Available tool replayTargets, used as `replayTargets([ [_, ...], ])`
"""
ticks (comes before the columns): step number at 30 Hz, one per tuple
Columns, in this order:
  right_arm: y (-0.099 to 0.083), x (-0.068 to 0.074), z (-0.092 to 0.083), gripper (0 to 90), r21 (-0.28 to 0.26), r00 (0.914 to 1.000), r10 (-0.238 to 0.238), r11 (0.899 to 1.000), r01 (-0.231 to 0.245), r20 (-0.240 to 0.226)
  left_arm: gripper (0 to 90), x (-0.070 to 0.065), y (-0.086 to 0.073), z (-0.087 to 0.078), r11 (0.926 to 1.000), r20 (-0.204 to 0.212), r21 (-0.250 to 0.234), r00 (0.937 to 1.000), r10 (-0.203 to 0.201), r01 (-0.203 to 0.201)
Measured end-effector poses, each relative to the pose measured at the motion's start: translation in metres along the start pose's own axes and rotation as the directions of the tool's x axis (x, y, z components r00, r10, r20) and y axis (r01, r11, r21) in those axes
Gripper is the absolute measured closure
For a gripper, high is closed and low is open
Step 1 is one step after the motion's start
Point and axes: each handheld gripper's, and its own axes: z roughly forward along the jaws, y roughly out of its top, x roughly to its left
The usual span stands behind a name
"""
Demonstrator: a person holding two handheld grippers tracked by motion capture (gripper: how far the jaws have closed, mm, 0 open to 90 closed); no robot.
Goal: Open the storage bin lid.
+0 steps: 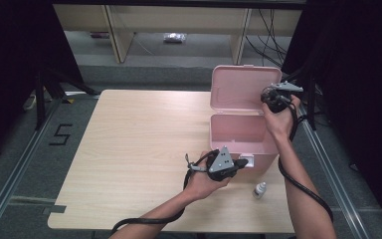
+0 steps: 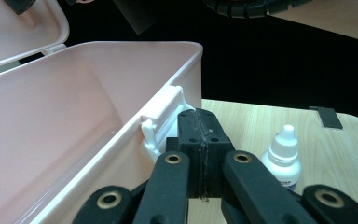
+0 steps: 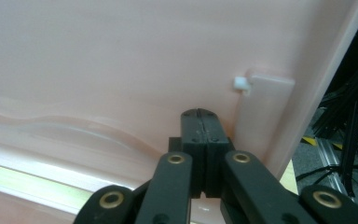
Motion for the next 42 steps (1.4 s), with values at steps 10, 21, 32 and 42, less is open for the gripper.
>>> replayTargets([
  [10, 0.0, -0.002, 0.003, 90.0, 0.017, 0.9999, -0.012, 1.0, 0.012, -0.007, 89.6, 0.0, 0.0, 0.0, 1.0, 0.0, 0.0, 1.0, 0.003, -0.003],
  [21, 0.0, -0.001, 0.004, 90.0, 0.032, 0.9999, -0.008, 0.999, 0.009, -0.009, 89.6, 0.0, 0.0, 0.0, 1.0, 0.0, 0.0, 1.0, 0.003, -0.003],
  [32, 0.005, -0.003, -0.009, 85.1, 0.072, 0.9986, -0.001, 0.997, 0.005, -0.053, 89.7, 0.0, 0.0, 0.0, 1.0, 0.003, -0.002, 1.0, 0.004, -0.004],
  [42, 0.005, -0.007, -0.028, 82.1, 0.124, 0.9977, 0.01, 0.992, -0.001, -0.068, 89.8, 0.0, 0.0, 0.0, 1.0, -0.001, 0.003, 1.0, 0.002, -0.002],
])
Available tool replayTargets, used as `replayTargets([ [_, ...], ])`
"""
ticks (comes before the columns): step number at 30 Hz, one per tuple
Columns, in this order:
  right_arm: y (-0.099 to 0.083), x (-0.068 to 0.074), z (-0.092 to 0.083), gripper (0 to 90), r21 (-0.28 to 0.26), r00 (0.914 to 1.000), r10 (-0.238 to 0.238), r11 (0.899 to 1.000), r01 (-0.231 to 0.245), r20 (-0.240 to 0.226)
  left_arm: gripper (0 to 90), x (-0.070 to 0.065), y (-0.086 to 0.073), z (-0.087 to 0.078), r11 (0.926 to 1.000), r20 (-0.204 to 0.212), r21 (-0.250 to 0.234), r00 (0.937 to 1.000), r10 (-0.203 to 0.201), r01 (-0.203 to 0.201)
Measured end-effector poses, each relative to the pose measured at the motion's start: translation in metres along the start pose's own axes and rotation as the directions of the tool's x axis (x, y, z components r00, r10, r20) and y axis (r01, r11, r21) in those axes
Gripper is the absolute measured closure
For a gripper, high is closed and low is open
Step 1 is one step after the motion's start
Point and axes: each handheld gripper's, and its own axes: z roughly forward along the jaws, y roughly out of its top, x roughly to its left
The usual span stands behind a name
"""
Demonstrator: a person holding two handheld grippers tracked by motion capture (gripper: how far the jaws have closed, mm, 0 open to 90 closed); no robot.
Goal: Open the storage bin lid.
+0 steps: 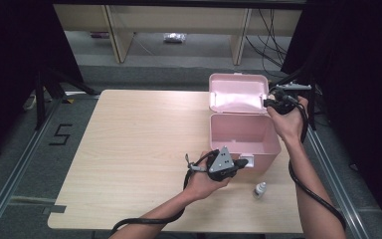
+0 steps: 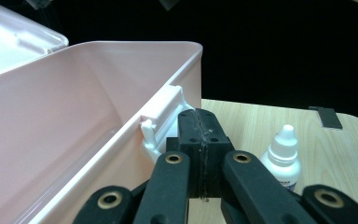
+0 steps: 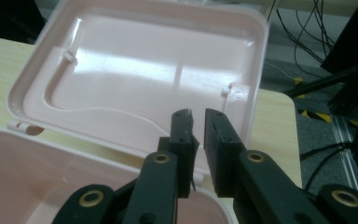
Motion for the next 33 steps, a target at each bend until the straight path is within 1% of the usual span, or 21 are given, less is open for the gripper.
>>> replayTargets([
  [5, -0.005, -0.001, -0.009, 81.8, 0.047, 0.9993, -0.003, 0.999, 0.005, -0.037, 89.8, -0.001, 0.0, 0.0, 1.0, 0.0, -0.002, 1.0, 0.002, -0.002],
  [6, -0.006, -0.002, -0.011, 81.8, 0.054, 0.9991, -0.03, 0.998, 0.032, -0.032, 89.9, -0.001, 0.0, 0.0, 1.0, 0.002, 0.0, 1.0, -0.003, 0.003],
  [7, -0.007, 0.001, -0.011, 81.8, 0.056, 0.9994, 0.003, 0.998, -0.001, -0.034, 89.8, -0.002, 0.001, 0.0, 1.0, 0.004, 0.001, 1.0, -0.006, 0.006],
  [8, -0.008, -0.001, -0.014, 81.7, 0.064, 0.9988, -0.022, 0.998, 0.025, -0.045, 89.8, -0.002, 0.0, 0.0, 1.0, 0.005, -0.002, 1.0, 0.0, 0.0],
  [9, -0.009, 0.002, -0.016, 81.6, 0.081, 0.9988, 0.005, 0.997, -0.001, -0.049, 89.8, -0.002, 0.0, 0.0, 1.0, 0.011, -0.002, 0.9999, -0.006, 0.006],
  [10, -0.01, 0.0, -0.019, 81.6, 0.091, 0.9982, -0.012, 0.996, 0.018, -0.059, 88.9, -0.003, 0.0, 0.0, 1.0, 0.006, -0.005, 1.0, -0.003, 0.003],
  [12, -0.012, 0.003, -0.023, 81.4, 0.11, 0.9975, 0.01, 0.994, -0.003, -0.07, 88.8, -0.003, 0.0, 0.001, 1.0, 0.012, 0.002, 0.9999, 0.009, -0.009],
  [13, -0.013, 0.004, -0.026, 81.4, 0.118, 0.9975, -0.008, 0.993, 0.016, -0.07, 88.8, -0.003, 0.0, 0.001, 1.0, 0.011, 0.0, 0.9999, 0.007, -0.007],
  [15, -0.014, 0.006, -0.03, 81.3, 0.135, 0.9972, 0.014, 0.991, -0.004, -0.073, 88.9, -0.003, 0.001, 0.001, 1.0, 0.011, 0.0, 0.9999, -0.002, 0.002],
  [18, -0.016, 0.004, -0.037, 81.3, 0.133, 0.9972, -0.023, 0.991, 0.033, -0.071, 88.9, -0.003, 0.001, 0.0, 1.0, 0.009, 0.003, 1.0, 0.0, 0.0],
  [19, -0.017, 0.007, -0.04, 81.3, 0.152, 0.9969, 0.011, 0.988, 0.002, -0.079, 88.9, -0.003, 0.001, 0.0, 1.0, 0.008, 0.003, 1.0, 0.0, 0.0],
  [20, -0.018, 0.006, -0.039, 81.3, 0.13, 0.9963, -0.011, 0.991, 0.022, -0.085, 88.9, -0.003, 0.001, 0.0, 1.0, 0.007, 0.003, 1.0, 0.001, -0.001],
  [21, -0.019, 0.006, -0.041, 81.4, 0.131, 0.9958, -0.004, 0.991, 0.016, -0.091, 88.9, -0.002, 0.001, 0.0, 1.0, 0.009, 0.005, 1.0, 0.0, 0.0],
  [22, -0.02, 0.006, -0.043, 81.5, 0.144, 0.9948, -0.009, 0.989, 0.023, -0.102, 88.9, -0.002, 0.001, 0.0, 1.0, 0.01, 0.005, 0.9999, -0.001, 0.001],
  [23, -0.021, 0.008, -0.044, 81.6, 0.147, 0.9961, 0.011, 0.989, 0.002, -0.088, 88.9, -0.002, 0.001, 0.0, 1.0, 0.01, 0.006, 0.9999, -0.001, 0.001],
  [24, -0.022, 0.006, -0.046, 81.8, 0.149, 0.9947, -0.011, 0.988, 0.027, -0.102, 89.0, -0.002, 0.002, 0.0, 1.0, 0.01, 0.008, 0.9999, -0.001, 0.001],
  [28, -0.026, 0.007, -0.053, 81.9, 0.176, 0.9936, -0.018, 0.984, 0.037, -0.112, 89.0, -0.001, 0.003, 0.0, 0.9999, 0.01, 0.01, 0.9999, 0.002, -0.002],
  [29, -0.027, 0.009, -0.055, 81.9, 0.186, 0.9936, 0.005, 0.982, 0.016, -0.112, 89.0, -0.001, 0.003, -0.001, 0.9999, 0.009, 0.012, 1.0, 0.0, 0.0],
  [30, -0.028, 0.008, -0.055, 81.8, 0.173, 0.9928, -0.012, 0.984, 0.033, -0.119, 89.0, -0.001, 0.003, -0.001, 0.9999, 0.007, 0.013, 1.0, -0.002, 0.001],
  [31, -0.029, 0.009, -0.057, 81.8, 0.192, 0.9928, 0.007, 0.981, 0.016, -0.12, 89.0, -0.001, 0.003, -0.001, 0.9999, 0.007, 0.014, 1.0, -0.001, 0.001],
  [33, -0.031, 0.006, -0.059, 81.7, 0.198, 0.9921, -0.031, 0.979, 0.055, -0.121, 89.0, -0.001, 0.004, -0.001, 0.9999, 0.009, 0.015, 1.0, -0.001, 0.001],
])
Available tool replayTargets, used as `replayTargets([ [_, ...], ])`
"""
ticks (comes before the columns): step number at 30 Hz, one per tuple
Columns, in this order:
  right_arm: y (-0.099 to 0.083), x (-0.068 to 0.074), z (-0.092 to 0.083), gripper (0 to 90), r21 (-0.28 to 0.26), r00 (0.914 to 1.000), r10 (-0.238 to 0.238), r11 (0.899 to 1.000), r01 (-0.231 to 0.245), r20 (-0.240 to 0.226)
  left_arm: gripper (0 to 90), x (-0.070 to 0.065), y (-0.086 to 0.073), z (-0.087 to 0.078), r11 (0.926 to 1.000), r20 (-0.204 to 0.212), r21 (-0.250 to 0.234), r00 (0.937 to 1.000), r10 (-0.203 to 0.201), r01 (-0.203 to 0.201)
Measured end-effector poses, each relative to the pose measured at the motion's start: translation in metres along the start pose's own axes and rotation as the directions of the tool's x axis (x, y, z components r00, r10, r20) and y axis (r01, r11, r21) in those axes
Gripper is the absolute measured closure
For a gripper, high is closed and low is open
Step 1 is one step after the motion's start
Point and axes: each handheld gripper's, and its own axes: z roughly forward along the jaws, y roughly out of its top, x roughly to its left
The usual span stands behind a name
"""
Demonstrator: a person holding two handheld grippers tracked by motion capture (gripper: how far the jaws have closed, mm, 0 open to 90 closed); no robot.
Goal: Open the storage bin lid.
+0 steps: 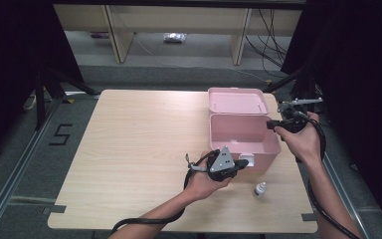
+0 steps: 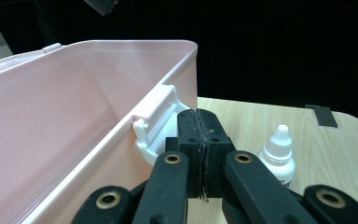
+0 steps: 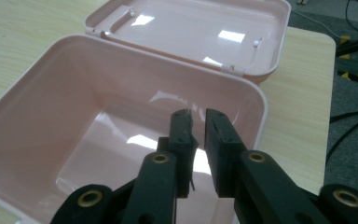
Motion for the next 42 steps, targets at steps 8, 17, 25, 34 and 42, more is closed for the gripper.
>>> replayTargets([
  [8, -0.005, 0.0, 0.003, 81.1, 0.007, 0.999, 0.017, 1.0, -0.017, -0.04, 88.5, -0.001, 0.002, -0.001, 1.0, 0.003, -0.003, 1.0, -0.001, 0.001],
  [17, -0.008, 0.001, 0.002, 81.1, 0.023, 0.9988, 0.02, 1.0, -0.019, -0.045, 87.0, -0.003, 0.01, -0.008, 0.9998, 0.006, -0.02, 1.0, 0.004, -0.004],
  [25, -0.01, 0.004, -0.004, 81.1, 0.058, 0.9991, 0.014, 0.998, -0.012, -0.041, 84.4, -0.004, 0.019, -0.029, 1.0, -0.015, -0.008, 0.9999, 0.004, -0.004],
  [34, -0.016, 0.005, -0.013, 81.1, 0.115, 0.9981, 0.027, 0.993, -0.02, -0.055, 80.6, 0.004, 0.018, -0.06, 0.9999, -0.06, -0.004, 0.9982, -0.011, 0.011],
  [42, -0.022, 0.011, -0.022, 80.9, 0.14, 0.9964, 0.023, 0.99, -0.012, -0.082, 78.8, 0.014, 0.01, -0.084, 0.999, -0.12, 0.0, 0.9918, -0.044, 0.044],
])
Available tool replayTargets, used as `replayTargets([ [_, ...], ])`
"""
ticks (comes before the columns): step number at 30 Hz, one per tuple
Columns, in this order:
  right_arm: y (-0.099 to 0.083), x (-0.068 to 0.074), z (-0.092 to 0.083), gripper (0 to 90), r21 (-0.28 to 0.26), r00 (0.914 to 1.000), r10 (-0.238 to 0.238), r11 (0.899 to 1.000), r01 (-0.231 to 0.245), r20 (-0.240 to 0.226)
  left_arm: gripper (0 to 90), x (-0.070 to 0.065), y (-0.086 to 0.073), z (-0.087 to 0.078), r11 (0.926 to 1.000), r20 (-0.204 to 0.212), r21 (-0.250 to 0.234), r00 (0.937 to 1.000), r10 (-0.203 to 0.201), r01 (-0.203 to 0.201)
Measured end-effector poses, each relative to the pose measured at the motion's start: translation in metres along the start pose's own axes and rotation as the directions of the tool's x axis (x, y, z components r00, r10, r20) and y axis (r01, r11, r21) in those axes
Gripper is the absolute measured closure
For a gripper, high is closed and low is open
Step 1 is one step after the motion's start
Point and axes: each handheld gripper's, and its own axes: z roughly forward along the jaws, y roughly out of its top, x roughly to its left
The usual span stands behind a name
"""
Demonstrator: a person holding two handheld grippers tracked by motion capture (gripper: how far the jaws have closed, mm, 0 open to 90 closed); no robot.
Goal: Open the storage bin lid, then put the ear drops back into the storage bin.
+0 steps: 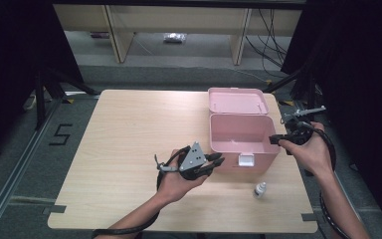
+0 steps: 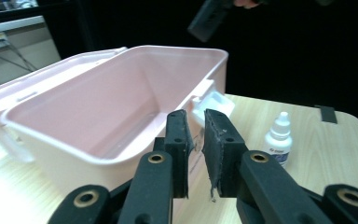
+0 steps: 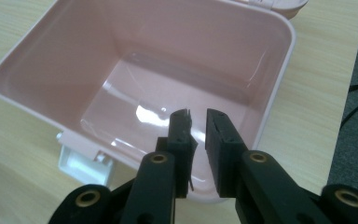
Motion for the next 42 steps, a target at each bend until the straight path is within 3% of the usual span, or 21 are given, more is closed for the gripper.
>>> replayTargets([
  [1, -0.001, 0.0, 0.001, 80.9, -0.013, 0.9999, -0.012, 1.0, 0.012, -0.006, 78.7, 0.001, 0.0, -0.002, 1.0, -0.004, -0.001, 1.0, -0.004, 0.004],
  [4, -0.004, 0.002, -0.002, 80.9, 0.018, 0.9995, -0.03, 0.999, 0.03, -0.005, 78.1, 0.006, -0.001, -0.008, 1.0, -0.019, -0.006, 0.9998, -0.007, 0.007],
  [7, -0.007, 0.004, -0.004, 80.9, 0.017, 0.9994, -0.031, 0.999, 0.031, -0.017, 77.7, 0.01, -0.001, -0.013, 0.9999, -0.035, -0.009, 0.9993, -0.013, 0.013],
  [8, -0.007, 0.006, -0.005, 80.8, 0.03, 0.9998, -0.022, 0.999, 0.022, -0.001, 77.6, 0.011, -0.001, -0.015, 0.9999, -0.038, -0.009, 0.9992, -0.015, 0.014],
  [9, -0.009, 0.005, -0.004, 80.6, 0.027, 0.999, -0.044, 0.999, 0.044, -0.009, 77.3, 0.013, -0.002, -0.016, 0.9998, -0.044, -0.01, 0.9989, -0.018, 0.018],
  [16, -0.017, 0.008, -0.006, 79.3, 0.071, 1.0, -0.006, 0.997, 0.006, -0.004, 76.0, 0.022, -0.008, -0.022, 0.9991, -0.07, -0.009, 0.9967, -0.041, 0.041],
  [17, -0.019, 0.005, -0.005, 79.0, 0.057, 0.9989, -0.047, 0.997, 0.047, 0.006, 75.8, 0.023, -0.008, -0.023, 0.9989, -0.074, -0.013, 0.9962, -0.045, 0.044],
  [20, -0.022, 0.006, -0.007, 78.6, 0.073, 1.0, -0.008, 0.997, 0.008, -0.003, 75.5, 0.027, -0.009, -0.026, 0.9982, -0.087, -0.021, 0.9945, -0.057, 0.055],
  [21, -0.024, 0.004, -0.007, 78.4, 0.068, 0.9993, -0.037, 0.997, 0.037, 0.003, 75.4, 0.029, -0.009, -0.026, 0.9981, -0.091, -0.022, 0.9941, -0.06, 0.058],
  [23, -0.026, 0.003, -0.008, 78.1, 0.073, 0.9994, -0.034, 0.997, 0.034, 0.002, 75.4, 0.03, -0.009, -0.028, 0.9977, -0.098, -0.027, 0.9931, -0.065, 0.062],
  [24, -0.026, 0.007, -0.009, 78.0, 0.082, 0.9998, 0.018, 0.997, -0.018, -0.002, 75.4, 0.031, -0.009, -0.029, 0.9975, -0.104, -0.03, 0.9924, -0.066, 0.063],
  [26, -0.027, 0.004, -0.008, 77.7, 0.073, 0.9998, -0.017, 0.997, 0.017, 0.003, 75.4, 0.033, -0.009, -0.031, 0.9974, -0.109, -0.03, 0.9917, -0.068, 0.065],
  [27, -0.028, 0.005, -0.009, 77.4, 0.08, 1.0, -0.003, 0.997, 0.003, 0.001, 75.3, 0.033, -0.009, -0.032, 0.9973, -0.111, -0.03, 0.9913, -0.07, 0.067],
  [28, -0.029, 0.004, -0.008, 77.3, 0.078, 0.9994, -0.034, 0.996, 0.033, 0.005, 75.3, 0.034, -0.009, -0.032, 0.9974, -0.112, -0.03, 0.9914, -0.069, 0.066],
  [29, -0.028, 0.008, -0.009, 77.2, 0.097, 0.9998, 0.019, 0.995, -0.018, -0.005, 75.3, 0.034, -0.01, -0.033, 0.9973, -0.112, -0.03, 0.9912, -0.07, 0.067],
  [32, -0.029, 0.005, -0.006, 77.1, 0.093, 0.9995, -0.032, 0.995, 0.032, 0.001, 75.0, 0.034, -0.011, -0.033, 0.9972, -0.117, -0.026, 0.9905, -0.073, 0.071],
  [35, -0.029, 0.009, -0.005, 76.9, 0.118, 0.9999, -0.011, 0.993, 0.012, -0.008, 74.9, 0.034, -0.014, -0.034, 0.9965, -0.122, -0.023, 0.9891, -0.082, 0.08],
  [36, -0.029, 0.008, -0.004, 76.9, 0.122, 0.9995, -0.03, 0.992, 0.03, -0.004, 74.9, 0.034, -0.015, -0.034, 0.9965, -0.124, -0.019, 0.9889, -0.083, 0.081],
  [40, -0.029, 0.01, -0.003, 76.8, 0.139, 0.9999, 0.001, 0.99, 0.001, -0.014, 74.5, 0.036, -0.016, -0.033, 0.9962, -0.126, -0.01, 0.9882, -0.087, 0.086],
  [41, -0.029, 0.012, -0.003, 76.7, 0.15, 0.9995, 0.028, 0.988, -0.026, -0.011, 74.5, 0.036, -0.016, -0.033, 0.9963, -0.126, -0.009, 0.9883, -0.085, 0.085],
  [42, -0.03, 0.011, -0.002, 76.7, 0.152, 0.9998, 0.019, 0.988, -0.017, -0.012, 74.4, 0.036, -0.016, -0.034, 0.9964, -0.126, -0.008, 0.9885, -0.084, 0.084],
])
